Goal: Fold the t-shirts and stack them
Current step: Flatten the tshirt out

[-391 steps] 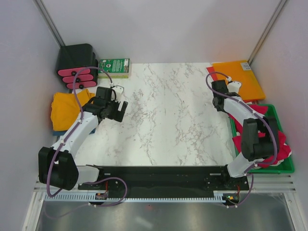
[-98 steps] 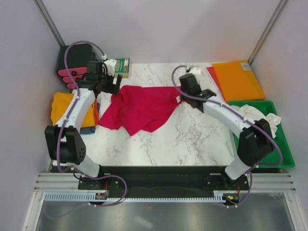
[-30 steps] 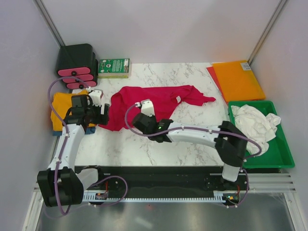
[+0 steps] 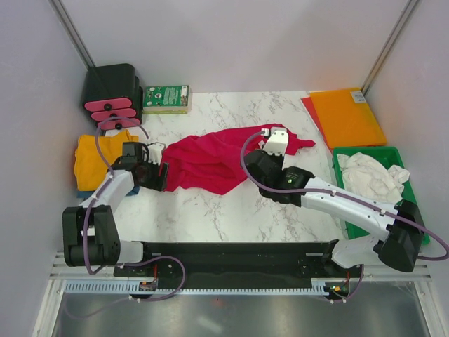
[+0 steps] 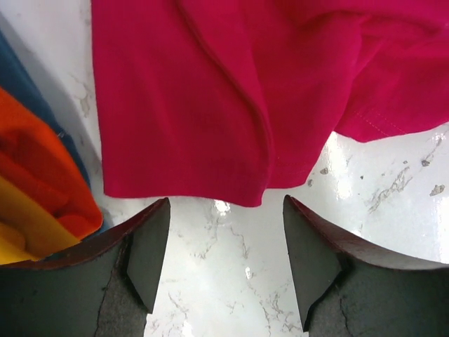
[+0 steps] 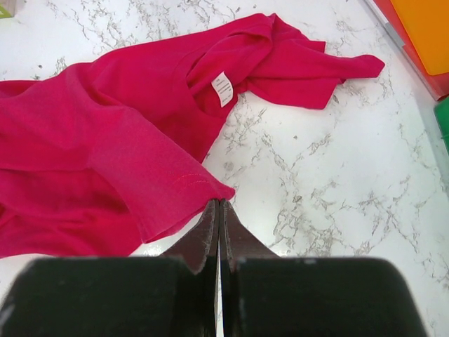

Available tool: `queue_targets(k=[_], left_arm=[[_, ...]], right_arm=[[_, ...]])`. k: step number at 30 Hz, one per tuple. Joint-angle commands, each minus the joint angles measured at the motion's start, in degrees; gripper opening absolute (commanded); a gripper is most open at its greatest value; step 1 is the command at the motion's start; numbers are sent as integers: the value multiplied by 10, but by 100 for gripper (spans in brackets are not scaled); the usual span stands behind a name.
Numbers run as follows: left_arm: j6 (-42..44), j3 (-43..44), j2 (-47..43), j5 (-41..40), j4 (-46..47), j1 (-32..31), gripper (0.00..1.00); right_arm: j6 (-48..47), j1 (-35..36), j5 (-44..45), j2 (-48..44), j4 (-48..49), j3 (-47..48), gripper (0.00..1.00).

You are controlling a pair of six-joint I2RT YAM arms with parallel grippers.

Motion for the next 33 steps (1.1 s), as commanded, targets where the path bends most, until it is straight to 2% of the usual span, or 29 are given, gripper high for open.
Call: queue_targets(k=[1,8,13,14,15,17,19,22,25,31,33], left_arm=[[24,8,30,14,40,-11,72],[21,15,74,-4,47,-41,65],[25,12,80,-15,47,-46,53],[25,12,75,-17,47,-46,46],[24,12,73,-18,47,-46,44],[23,12,64,-21,46,-46,40],[21,11,55,-24,46,-46,40],[17,9,34,-30,47,-46,32],[13,8,10,-36,44,-46,2],[0,15,-56,-51,31,-43,2],[-5,56,-78,-50,12,-34,2]], right_arm=[[5,-2,9,5,6,5,0],[6,-2,2,7,8,1,0],[6,-2,-3,8,9,-4,0],[7,-3,-3,10,11,-6,0],[8,-2,-5,9,11,-7,0],[9,-2,-9,9,15,-9,0],[9,-1,-11,10,15,-9,0],[10,-2,-13,9,18,-14,0],[12,-1,-15,7,20,-17,0],[1,-7,-1,-13,17,-11,0],[-23,-50,4,-26,4,15,0]])
